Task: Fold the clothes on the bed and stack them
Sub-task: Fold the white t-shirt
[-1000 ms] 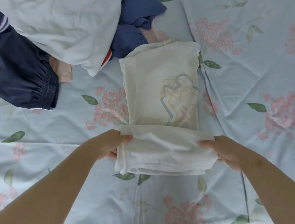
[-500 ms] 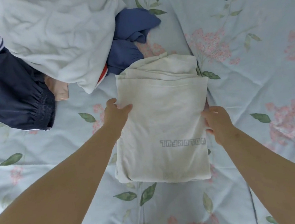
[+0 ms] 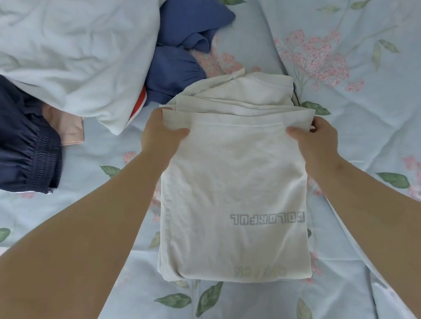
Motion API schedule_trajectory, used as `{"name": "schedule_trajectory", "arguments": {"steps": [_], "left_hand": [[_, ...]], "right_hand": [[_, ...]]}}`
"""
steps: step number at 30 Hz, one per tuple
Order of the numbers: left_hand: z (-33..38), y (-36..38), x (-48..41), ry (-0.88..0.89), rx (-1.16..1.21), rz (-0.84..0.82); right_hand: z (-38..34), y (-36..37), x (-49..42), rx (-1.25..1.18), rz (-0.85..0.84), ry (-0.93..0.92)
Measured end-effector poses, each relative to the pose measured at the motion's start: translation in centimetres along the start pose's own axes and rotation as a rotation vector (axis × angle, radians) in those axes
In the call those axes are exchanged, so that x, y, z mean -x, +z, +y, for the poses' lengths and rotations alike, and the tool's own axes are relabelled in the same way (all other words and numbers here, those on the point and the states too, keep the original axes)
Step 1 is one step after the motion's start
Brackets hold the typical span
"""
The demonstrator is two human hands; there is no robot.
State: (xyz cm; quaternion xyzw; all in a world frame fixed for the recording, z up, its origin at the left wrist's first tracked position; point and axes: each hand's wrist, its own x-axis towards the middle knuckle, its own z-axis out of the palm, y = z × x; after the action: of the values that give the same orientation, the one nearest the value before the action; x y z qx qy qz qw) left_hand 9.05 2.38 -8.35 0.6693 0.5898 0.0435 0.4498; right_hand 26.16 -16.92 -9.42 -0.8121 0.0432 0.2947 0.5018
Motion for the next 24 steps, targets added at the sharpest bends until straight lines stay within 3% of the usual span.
{"name": "schedule_trajectory", "arguments": {"steps": [6,16,21,24], "left_hand": [[0.5,0.0,-1.0,0.222,-0.198,0.059],[1.0,-0.7,-0.9,0.446,-0.472,0.118],[1.0,-1.4,-0.7,0.476,-0.478,0.040],[2.0,-2.8,-0.4,0.396,-0.361,0.011]], "right_hand": [[0.2,-0.3,-0.1,0.007,-0.036,-0.017],[0.7,-1.0,-0.3,0.037,-0.056,-0.072],[0.8,-1.5,-0.3,0.184,-0.050,-0.144],[-0.1,-2.1,-0.2,0.268,-0.041,-0.226]]}}
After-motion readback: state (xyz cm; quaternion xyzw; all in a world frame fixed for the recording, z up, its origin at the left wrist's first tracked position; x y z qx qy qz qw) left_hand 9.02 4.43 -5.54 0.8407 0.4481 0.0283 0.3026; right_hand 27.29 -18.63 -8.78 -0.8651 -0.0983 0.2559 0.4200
